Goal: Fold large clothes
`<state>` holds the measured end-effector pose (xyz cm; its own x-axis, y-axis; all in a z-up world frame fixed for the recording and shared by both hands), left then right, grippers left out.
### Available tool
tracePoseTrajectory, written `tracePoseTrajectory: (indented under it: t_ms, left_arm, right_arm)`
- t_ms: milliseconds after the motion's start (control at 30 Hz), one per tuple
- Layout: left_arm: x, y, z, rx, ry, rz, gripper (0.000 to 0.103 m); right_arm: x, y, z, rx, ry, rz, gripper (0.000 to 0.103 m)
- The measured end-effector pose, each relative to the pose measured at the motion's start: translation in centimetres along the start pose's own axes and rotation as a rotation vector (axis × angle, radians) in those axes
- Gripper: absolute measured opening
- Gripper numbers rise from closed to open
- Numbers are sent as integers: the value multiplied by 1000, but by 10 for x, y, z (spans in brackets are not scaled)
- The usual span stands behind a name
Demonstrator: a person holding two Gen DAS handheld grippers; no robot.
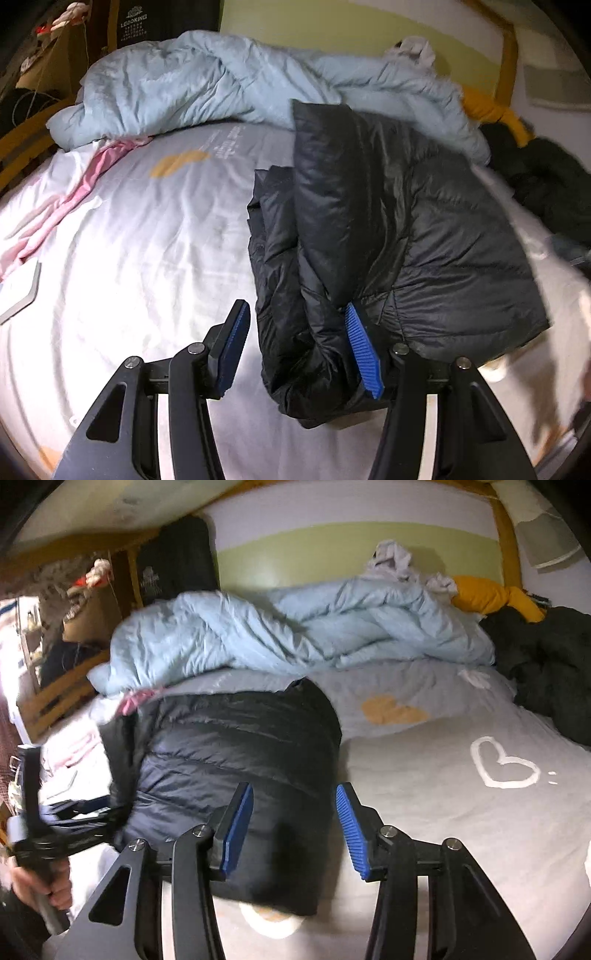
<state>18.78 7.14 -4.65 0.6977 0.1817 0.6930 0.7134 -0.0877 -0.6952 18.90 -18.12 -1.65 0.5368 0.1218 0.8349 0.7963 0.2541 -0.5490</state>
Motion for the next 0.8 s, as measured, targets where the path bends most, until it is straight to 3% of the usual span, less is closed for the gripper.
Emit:
tracePoseTrajectory:
  t_ms: [100,233,333,433,467,533,600,667,800]
  left_arm:
    - [7,-12,-3,-68,-29,-51,53]
    - [31,-41,-5,-117,-41,-201,53]
    - [52,-71,-10,-139,-6,-354,55]
    - [69,-82,-21,-182,34,-410,56]
    - [74,-79,-23,-177,40,-413,55]
    - [79,-63,-25,-164,38,-383,40]
    - [74,-31,-18,-83,39,-293,26]
    - [61,-4,-1,64,42,-214,25]
    - [40,37,20,66,-21,-75,25]
  right_arm:
    - [-15,38,22,111,-9,120,47]
    - [-28,56,43,26,-133,132,48]
    - [-36,53,60,72,-196,140,47]
    - [-41,51,65,87,-236,158,47]
    - [-42,50,65,88,-241,162,47]
    - [-45,50,67,90,-236,168,47]
    - [-45,48,67,87,-228,169,47]
    - [-45,47,65,88,-213,170,47]
    - [-33,36,62,83,-141,131,47]
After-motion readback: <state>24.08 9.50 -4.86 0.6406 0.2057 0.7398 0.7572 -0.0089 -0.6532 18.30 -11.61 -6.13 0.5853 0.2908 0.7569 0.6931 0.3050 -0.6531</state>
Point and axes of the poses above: each gripper's, at about its wrist camera, not at the fingertips, and y roughly the way its jaws point, z to its left, x to its top, the point moved 10 cm from there along y, roughly the way its jaws point, and after that the axes turned 8 degrees about -y, right-handed, at the moved point
